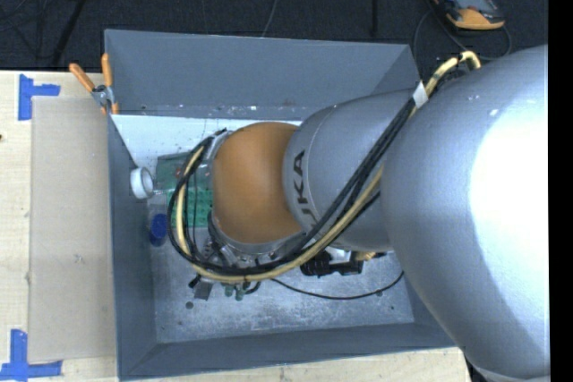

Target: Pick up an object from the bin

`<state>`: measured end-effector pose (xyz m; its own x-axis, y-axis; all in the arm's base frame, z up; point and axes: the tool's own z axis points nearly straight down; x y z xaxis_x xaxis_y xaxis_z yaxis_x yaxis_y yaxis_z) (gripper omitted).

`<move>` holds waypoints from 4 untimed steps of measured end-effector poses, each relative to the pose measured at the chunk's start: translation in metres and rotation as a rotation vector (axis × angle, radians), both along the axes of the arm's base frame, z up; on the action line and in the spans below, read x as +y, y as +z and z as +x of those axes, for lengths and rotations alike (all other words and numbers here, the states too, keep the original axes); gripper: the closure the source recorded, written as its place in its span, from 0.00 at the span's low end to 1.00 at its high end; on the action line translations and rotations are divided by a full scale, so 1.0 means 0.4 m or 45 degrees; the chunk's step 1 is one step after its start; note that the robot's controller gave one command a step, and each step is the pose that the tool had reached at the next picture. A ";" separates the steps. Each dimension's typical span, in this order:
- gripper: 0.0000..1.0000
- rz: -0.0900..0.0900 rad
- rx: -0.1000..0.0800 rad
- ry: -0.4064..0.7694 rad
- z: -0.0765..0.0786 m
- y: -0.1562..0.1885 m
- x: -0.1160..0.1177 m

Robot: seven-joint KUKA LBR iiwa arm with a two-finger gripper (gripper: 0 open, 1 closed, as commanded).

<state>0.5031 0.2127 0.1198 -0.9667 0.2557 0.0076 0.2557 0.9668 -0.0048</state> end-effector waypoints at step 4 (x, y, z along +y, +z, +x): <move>0.00 0.001 -0.011 -0.237 0.016 0.295 0.021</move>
Offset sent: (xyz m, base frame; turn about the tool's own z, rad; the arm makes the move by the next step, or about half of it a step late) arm -0.0045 0.0043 0.1274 0.0047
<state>0.5097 0.2212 0.2376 -0.9028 0.4300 -0.0005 0.4300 0.9028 -0.0011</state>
